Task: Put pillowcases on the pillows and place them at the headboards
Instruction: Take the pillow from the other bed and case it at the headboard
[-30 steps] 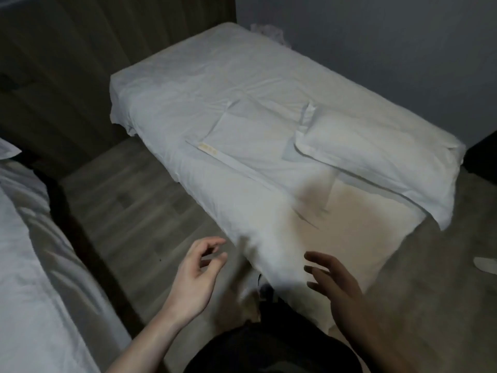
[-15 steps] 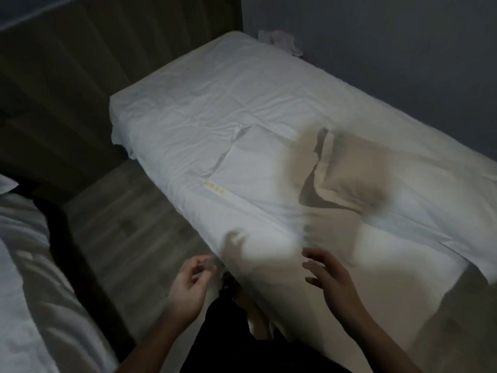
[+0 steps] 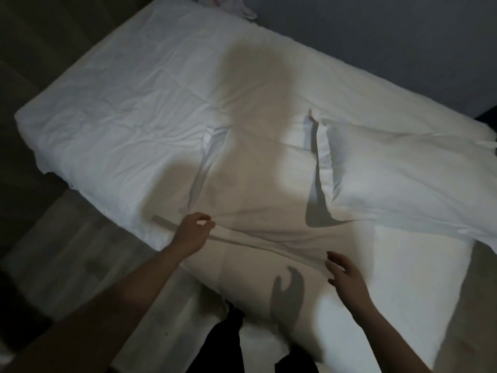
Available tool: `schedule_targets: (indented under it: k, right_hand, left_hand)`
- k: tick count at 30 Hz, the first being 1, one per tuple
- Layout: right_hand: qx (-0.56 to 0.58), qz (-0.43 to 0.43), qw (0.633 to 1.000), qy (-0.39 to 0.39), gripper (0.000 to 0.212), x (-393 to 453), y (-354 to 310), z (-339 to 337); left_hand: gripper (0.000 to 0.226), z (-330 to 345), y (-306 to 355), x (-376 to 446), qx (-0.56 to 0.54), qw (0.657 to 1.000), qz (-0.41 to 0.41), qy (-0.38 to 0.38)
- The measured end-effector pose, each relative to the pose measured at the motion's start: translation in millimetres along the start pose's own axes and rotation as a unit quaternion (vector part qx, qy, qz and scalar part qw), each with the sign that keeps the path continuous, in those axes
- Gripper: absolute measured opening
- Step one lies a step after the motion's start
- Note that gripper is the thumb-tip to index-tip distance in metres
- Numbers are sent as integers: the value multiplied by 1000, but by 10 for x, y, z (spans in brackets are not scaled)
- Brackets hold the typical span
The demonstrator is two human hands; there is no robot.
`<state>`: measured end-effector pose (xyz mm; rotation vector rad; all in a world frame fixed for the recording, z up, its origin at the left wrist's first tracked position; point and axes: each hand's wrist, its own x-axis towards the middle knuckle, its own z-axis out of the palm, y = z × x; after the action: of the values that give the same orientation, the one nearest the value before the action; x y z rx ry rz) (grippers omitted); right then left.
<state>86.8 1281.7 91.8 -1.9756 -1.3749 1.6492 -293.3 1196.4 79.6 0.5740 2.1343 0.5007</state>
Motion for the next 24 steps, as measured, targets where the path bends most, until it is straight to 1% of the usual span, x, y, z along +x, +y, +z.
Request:
schedule_targets:
  k: [2, 4, 5, 8, 10, 12, 13, 14, 15, 17, 18, 19, 20, 22, 23, 24]
  right_hand:
    - [-14, 11, 999, 31, 28, 269, 40, 17]
    - [-29, 20, 997, 68, 33, 519, 105, 9]
    - [-44, 25, 995, 87, 37, 621, 129, -6]
    - [-86, 36, 987, 129, 54, 952, 265, -91]
    - [-106, 52, 980, 161, 68, 1178, 389, -170]
    - [-105, 85, 975, 175, 80, 1373, 472, -223]
    - [-96, 95, 975, 175, 80, 1463, 508, -241]
    - [-85, 104, 976, 168, 75, 1527, 513, -239]
    - [-84, 108, 977, 161, 70, 1587, 546, -223]
    - [-114, 108, 975, 158, 73, 1693, 624, -188]
    - [-138, 110, 971, 163, 77, 1729, 667, -183]
    - [-169, 108, 965, 166, 78, 1774, 721, -198]
    - [-200, 100, 960, 168, 72, 1800, 751, -226]
    - [-267, 72, 948, 156, 39, 1804, 747, -308]
    - [-293, 59, 943, 146, 26, 1793, 717, -350]
    - [-301, 48, 941, 143, 23, 1780, 684, -384]
  left_hand:
    - [37, -60, 107, 472, 16, 1000, -17, -9]
    - [63, -87, 186, 879, 30, 999, -26, -3]
    - [75, -80, 220, 1027, 34, 999, -32, 1]
    - [90, 13, 281, 1358, 32, 998, -59, 7]
    - [104, 106, 275, 1506, -29, 997, -74, 1]
    - [115, 197, 209, 1638, -90, 993, -79, 2]
    - [115, 230, 198, 1673, -101, 991, -84, 8]
    - [116, 249, 165, 1717, -107, 990, -92, 13]
    - [121, 260, 115, 1764, -106, 988, -109, 19]
    - [145, 276, 58, 1813, -106, 984, -146, 9]
    - [150, 288, -5, 1849, -113, 980, -162, -5]
    - [145, 301, -44, 1842, -120, 978, -169, -19]
    - [134, 309, -77, 1832, -123, 978, -167, -27]
    - [117, 270, -68, 1738, -120, 982, -144, -21]
    - [112, 220, -7, 1649, -121, 984, -128, -16]
    - [108, 158, 65, 1548, -124, 986, -109, -8]
